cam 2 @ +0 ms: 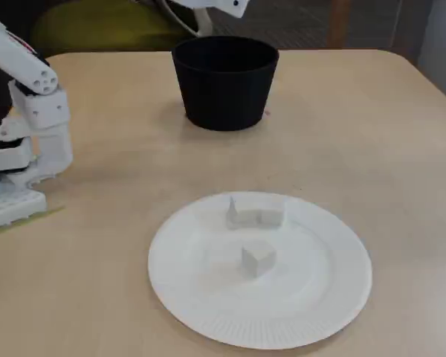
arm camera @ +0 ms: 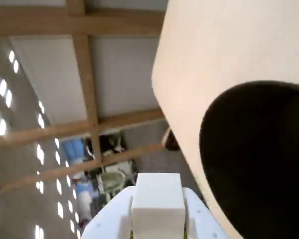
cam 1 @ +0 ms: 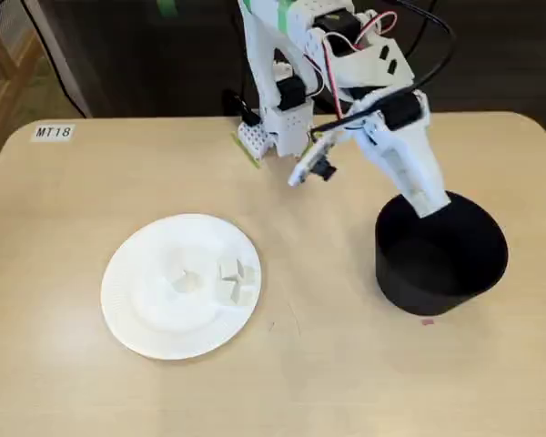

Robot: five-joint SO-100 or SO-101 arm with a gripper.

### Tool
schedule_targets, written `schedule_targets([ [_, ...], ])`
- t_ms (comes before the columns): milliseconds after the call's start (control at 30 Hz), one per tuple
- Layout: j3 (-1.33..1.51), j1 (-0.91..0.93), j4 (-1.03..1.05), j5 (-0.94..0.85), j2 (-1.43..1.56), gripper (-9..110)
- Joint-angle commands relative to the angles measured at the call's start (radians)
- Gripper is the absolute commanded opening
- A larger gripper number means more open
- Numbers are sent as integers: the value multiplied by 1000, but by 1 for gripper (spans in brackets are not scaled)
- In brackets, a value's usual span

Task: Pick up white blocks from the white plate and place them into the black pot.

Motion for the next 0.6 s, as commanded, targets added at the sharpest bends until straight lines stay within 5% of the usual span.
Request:
schedule_targets([
  [0, -2, -44, -29, -37, -40, -2],
  [400, -2, -41, -26, -60, -140, -2],
  [567, -2, -44, 69, -87, -120, 18],
])
